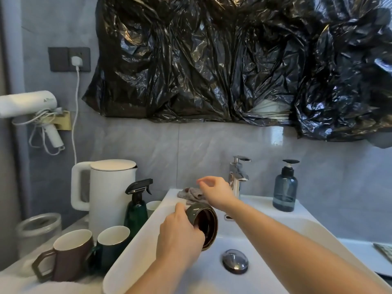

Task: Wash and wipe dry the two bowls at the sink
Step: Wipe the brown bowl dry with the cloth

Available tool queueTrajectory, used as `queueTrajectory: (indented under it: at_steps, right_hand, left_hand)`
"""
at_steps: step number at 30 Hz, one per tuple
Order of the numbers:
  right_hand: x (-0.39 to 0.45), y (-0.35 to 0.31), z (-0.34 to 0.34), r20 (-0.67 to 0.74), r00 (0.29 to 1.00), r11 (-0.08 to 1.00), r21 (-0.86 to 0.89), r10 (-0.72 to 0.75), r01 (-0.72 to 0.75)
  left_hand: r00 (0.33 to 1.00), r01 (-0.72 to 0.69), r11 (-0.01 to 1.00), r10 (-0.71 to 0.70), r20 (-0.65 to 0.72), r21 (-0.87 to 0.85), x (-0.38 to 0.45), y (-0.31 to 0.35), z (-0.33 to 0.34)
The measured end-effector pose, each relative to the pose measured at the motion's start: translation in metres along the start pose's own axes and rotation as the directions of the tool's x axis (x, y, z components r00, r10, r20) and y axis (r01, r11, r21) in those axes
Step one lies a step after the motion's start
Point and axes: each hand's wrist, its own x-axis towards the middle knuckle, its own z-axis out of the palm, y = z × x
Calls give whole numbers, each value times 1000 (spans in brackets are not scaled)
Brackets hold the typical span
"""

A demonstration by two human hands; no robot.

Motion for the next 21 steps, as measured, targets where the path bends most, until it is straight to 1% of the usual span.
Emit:
queueTrajectory:
  at_steps: [2, 5, 6, 7, 8, 10, 13, 15, 16, 17, 19, 21]
  right_hand:
    - [-23, -3, -16, 108, 994, 1000, 24, 1, -4]
    - [-67, -6, -45, 312, 947, 975, 174, 77, -137]
    - [-84, -7, -56, 369, 926, 962, 218, 76, -165]
    - [-99, -8, -68, 399, 915, 957, 239, 57, -164]
    - [-116, -9, -80, 401, 915, 958, 242, 46, -154]
    - [-146, -11, -100, 345, 938, 958, 256, 32, -127]
    - [-189, -13, -132, 217, 974, 953, 274, 66, -126]
    - [-215, -11, -154, 141, 982, 955, 251, 127, -159]
    - [-228, -7, -166, 112, 980, 953, 240, 163, -186]
    - [-238, -3, -176, 89, 975, 946, 239, 201, -217]
    - [-259, 7, -198, 47, 958, 918, 276, 283, -284]
    - [-280, 19, -222, -10, 943, 903, 294, 332, -315]
  left_hand:
    - [1000, -7, 995, 6, -10, -95, -2, 1, -5]
    - [1000, -29, 964, 29, -4, -264, -9, 5, -10]
    - [999, -26, 943, 33, 16, -333, -13, 8, -12]
    - [998, -7, 915, 29, 47, -403, -18, 14, -16]
    - [997, 14, 884, 23, 75, -467, -24, 19, -18]
    - [993, 44, 826, 27, 118, -563, -34, 30, -21]
    - [972, 76, 784, 79, 221, -616, -59, 56, -20]
    - [940, 124, 761, 116, 322, -637, -79, 78, -19]
    - [910, 153, 757, 144, 390, -635, -92, 91, -21]
    - [876, 163, 774, 172, 451, -612, -102, 102, -22]
    - [816, 119, 838, 223, 534, -533, -122, 122, -23]
    - [785, 43, 882, 261, 562, -469, -136, 137, -19]
